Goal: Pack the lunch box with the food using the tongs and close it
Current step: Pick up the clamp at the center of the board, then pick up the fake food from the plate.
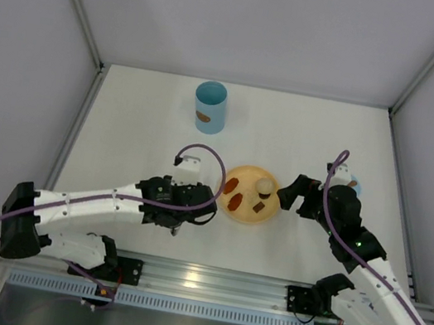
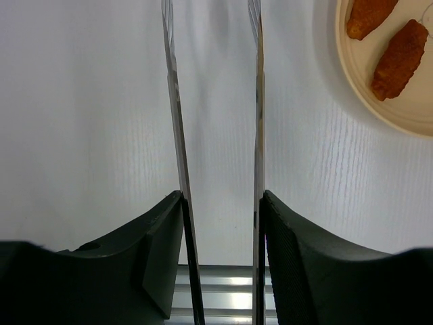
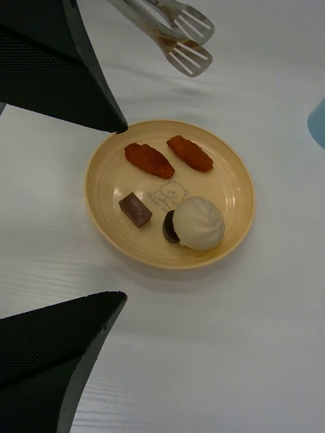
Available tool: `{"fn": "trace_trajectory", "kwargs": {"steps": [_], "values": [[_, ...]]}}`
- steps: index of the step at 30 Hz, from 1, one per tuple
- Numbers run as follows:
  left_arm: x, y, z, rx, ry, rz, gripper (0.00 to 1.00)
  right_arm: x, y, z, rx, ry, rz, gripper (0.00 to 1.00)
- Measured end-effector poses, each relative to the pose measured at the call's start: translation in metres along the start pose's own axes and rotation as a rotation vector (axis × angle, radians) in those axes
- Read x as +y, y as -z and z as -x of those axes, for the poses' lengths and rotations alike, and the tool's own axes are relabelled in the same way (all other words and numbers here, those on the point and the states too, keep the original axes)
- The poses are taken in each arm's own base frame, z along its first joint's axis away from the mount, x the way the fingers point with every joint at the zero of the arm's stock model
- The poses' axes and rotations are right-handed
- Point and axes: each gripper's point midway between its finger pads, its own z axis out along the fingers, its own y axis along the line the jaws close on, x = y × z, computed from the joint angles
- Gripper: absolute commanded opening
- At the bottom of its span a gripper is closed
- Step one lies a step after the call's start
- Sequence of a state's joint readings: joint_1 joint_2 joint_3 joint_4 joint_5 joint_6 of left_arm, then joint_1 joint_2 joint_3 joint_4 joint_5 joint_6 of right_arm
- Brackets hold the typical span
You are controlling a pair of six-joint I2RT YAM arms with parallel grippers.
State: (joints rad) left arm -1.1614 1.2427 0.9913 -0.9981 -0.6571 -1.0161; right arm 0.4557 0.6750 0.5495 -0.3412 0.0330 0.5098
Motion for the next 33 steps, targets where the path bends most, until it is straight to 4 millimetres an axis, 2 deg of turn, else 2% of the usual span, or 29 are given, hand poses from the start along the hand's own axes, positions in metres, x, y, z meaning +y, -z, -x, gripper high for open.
{"fn": "trace_trajectory", "kwargs": {"steps": [5,10,17,26,33], "values": [[0.005,0.013,0.013,-0.032,-0.002,-0.023,0.52,0.0,-0.001,-0.001,0.004,-0.007,-0.002,0.99],[0.002,0.026,0.028,-0.06,-0.013,-0.059,0.51,0.0,0.0,0.001,0.004,-0.007,-0.009,0.99],[-0.004,0.04,0.038,-0.071,-0.068,-0.137,0.51,-0.001,0.002,0.008,-0.01,-0.007,-0.025,0.98],[-0.034,0.052,0.049,-0.084,-0.135,-0.284,0.51,0.0,0.006,0.019,-0.027,-0.007,-0.048,0.98],[-0.07,0.045,0.049,-0.064,-0.199,-0.366,0.49,-0.003,0.009,0.021,-0.023,-0.006,-0.07,0.98]]}}
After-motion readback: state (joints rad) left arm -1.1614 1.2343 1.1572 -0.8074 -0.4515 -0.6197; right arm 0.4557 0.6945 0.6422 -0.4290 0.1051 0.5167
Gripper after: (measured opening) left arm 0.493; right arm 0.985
